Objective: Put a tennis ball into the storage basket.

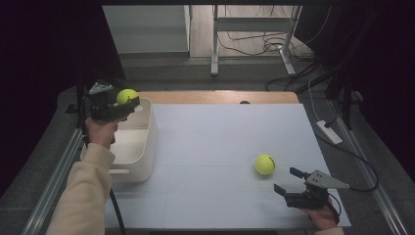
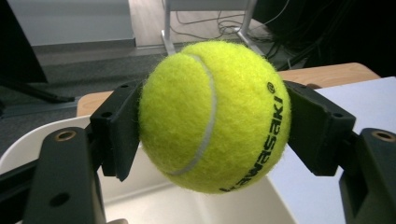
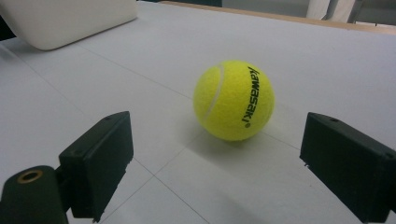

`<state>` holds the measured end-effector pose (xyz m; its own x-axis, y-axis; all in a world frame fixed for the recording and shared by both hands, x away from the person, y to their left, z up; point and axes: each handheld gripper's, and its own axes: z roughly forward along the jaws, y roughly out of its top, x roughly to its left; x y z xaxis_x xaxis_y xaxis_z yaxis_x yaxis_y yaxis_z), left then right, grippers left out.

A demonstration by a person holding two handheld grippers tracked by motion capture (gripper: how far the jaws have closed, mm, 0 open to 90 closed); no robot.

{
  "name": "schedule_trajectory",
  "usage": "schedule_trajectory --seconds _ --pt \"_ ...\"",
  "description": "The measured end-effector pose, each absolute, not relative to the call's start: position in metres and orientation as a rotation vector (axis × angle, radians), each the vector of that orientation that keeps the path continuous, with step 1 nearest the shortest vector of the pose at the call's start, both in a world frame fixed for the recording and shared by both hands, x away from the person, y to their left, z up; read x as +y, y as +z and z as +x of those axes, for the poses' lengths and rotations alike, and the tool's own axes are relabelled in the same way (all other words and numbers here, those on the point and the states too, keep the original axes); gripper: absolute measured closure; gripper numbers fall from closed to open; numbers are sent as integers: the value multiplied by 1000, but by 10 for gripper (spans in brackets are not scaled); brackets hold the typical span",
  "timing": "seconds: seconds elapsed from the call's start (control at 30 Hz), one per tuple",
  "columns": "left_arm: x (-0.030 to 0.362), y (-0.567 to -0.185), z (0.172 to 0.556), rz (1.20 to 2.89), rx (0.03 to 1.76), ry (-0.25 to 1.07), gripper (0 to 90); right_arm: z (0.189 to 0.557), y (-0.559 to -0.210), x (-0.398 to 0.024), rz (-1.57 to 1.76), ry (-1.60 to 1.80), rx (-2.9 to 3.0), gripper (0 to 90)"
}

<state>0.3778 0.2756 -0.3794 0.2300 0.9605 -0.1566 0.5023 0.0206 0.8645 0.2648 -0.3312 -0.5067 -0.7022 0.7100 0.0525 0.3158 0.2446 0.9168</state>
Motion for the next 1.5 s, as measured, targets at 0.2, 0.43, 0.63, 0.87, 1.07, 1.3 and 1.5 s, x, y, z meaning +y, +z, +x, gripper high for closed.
schedule_trajectory --seconds 0.2,0.43,0.63,0.87,1.07,1.3,1.5 --pt "283 -383 379 1617 1428 653 266 265 -507 -332 943 1449 2144 96" --pt "288 -389 382 1631 1462 650 266 265 -507 -331 940 1444 2150 96" --pt "290 -394 385 1671 1494 623 266 265 -507 -332 945 1447 2146 96" --pt "291 -402 389 1710 1527 591 266 265 -507 -332 943 1448 2147 96" --pt "291 -407 390 1740 1541 568 265 265 -507 -332 942 1442 2151 96" --pt "292 -405 389 1724 1538 571 264 265 -507 -331 942 1442 2151 96" --pt "291 -403 388 1720 1530 579 264 265 -507 -331 940 1444 2153 96"
